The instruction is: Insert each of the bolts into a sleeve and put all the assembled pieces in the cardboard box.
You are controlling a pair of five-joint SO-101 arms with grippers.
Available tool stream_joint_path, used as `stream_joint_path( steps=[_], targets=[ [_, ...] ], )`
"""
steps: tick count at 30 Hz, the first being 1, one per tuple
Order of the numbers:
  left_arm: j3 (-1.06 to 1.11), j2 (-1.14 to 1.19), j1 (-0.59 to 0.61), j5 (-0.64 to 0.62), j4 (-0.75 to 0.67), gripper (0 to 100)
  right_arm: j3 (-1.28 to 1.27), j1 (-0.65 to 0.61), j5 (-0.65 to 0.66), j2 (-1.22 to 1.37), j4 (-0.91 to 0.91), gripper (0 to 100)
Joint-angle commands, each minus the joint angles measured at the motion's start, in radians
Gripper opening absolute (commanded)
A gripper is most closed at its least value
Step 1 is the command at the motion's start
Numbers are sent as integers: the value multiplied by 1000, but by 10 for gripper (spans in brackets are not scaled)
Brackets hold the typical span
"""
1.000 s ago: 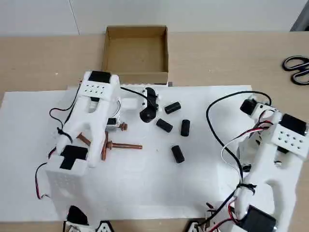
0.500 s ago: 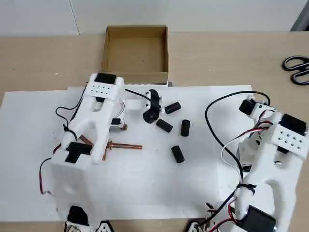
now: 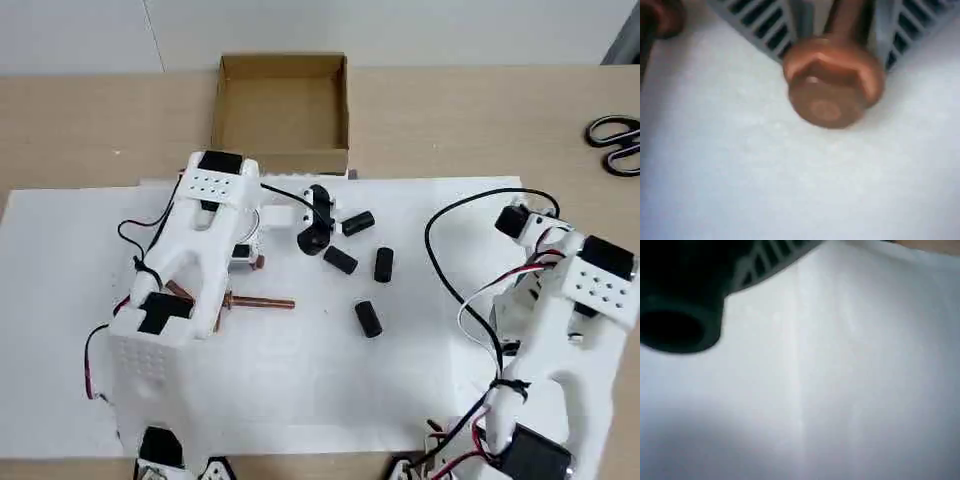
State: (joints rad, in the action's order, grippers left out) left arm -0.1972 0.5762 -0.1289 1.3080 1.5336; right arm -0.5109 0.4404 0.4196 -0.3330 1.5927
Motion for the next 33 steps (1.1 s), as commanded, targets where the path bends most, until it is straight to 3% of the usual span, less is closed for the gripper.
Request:
stream_joint_path(
  steps=[1,8,15,21,27,33],
  targets=[
    [-25,2,-18,83,-5,6,5,7,11,-42,-13,6],
    [-137,-77,-20,-11,41,6,32,5,11,-44,-13,6],
    [-277,-190,-20,-239,43,6,229,-4,5,-90,76,6],
    [-344,-318,-21,-400,83,6,296,-159,-6,-208,137,4],
    [-366,-436,-26,-675,218,6,258,-285,-104,-381,142,4],
    [-140,-597,-32,-1020,219,6,58,-397,-236,-582,133,4]
  ],
)
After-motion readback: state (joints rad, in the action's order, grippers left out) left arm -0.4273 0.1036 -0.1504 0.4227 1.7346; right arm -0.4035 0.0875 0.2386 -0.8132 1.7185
